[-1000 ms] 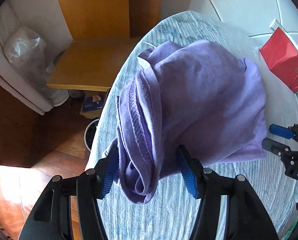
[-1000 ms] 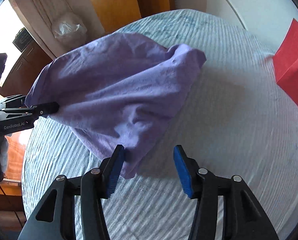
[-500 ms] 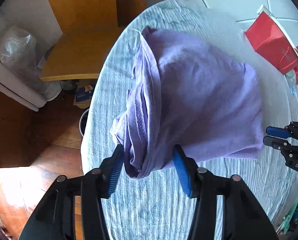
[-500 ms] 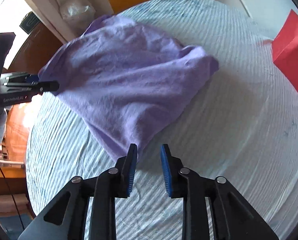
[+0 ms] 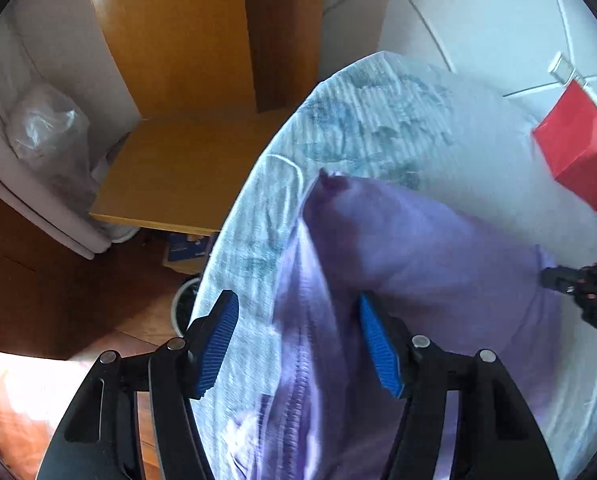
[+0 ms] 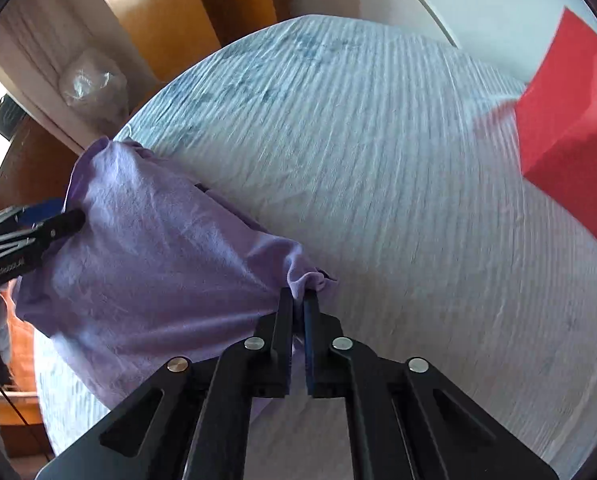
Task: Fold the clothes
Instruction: 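Lower the folded shirt onto the bed and open both grippers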
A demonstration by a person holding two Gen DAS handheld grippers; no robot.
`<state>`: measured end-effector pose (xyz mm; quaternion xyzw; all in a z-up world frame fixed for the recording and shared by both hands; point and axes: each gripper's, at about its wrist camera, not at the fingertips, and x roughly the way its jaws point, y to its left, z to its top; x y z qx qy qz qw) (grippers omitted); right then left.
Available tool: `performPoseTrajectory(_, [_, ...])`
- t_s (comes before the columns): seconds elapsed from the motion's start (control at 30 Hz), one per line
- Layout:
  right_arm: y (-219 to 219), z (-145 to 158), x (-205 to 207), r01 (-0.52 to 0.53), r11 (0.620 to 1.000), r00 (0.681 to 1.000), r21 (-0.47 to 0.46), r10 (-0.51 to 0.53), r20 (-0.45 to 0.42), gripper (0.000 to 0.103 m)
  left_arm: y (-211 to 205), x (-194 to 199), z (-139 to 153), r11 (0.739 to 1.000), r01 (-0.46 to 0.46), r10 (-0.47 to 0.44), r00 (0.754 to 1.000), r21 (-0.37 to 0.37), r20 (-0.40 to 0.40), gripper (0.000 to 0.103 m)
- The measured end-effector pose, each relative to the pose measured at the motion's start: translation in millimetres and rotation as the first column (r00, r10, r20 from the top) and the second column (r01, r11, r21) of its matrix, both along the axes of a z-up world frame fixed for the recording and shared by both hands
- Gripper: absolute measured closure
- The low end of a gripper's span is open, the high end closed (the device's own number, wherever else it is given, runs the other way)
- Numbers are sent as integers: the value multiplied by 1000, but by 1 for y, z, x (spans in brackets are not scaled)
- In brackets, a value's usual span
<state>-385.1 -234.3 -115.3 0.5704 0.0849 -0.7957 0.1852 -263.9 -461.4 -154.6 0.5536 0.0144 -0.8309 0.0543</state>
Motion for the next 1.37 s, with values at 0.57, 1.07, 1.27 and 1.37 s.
performPoseTrajectory(0.57, [10, 44, 100, 7, 998, 990, -62, -15, -144, 20, 51, 112, 52, 992, 32, -18, 994, 125, -110, 39])
performPoseTrajectory(1.07, [17, 47, 163, 20, 998, 989, -52, -27, -144, 19, 90, 151, 48, 996, 35, -28, 996, 83, -79, 39])
performPoseTrajectory(1.27, [27, 49, 174, 45, 997, 989, -60, -53, -141, 19, 102, 156, 56, 997, 48, -42, 994, 58, -101, 39])
performPoseTrajectory(1.37, [30, 48, 178, 50, 997, 989, -65, -58, -135, 19, 105, 158, 55, 998, 47, -42, 994, 50, -97, 39])
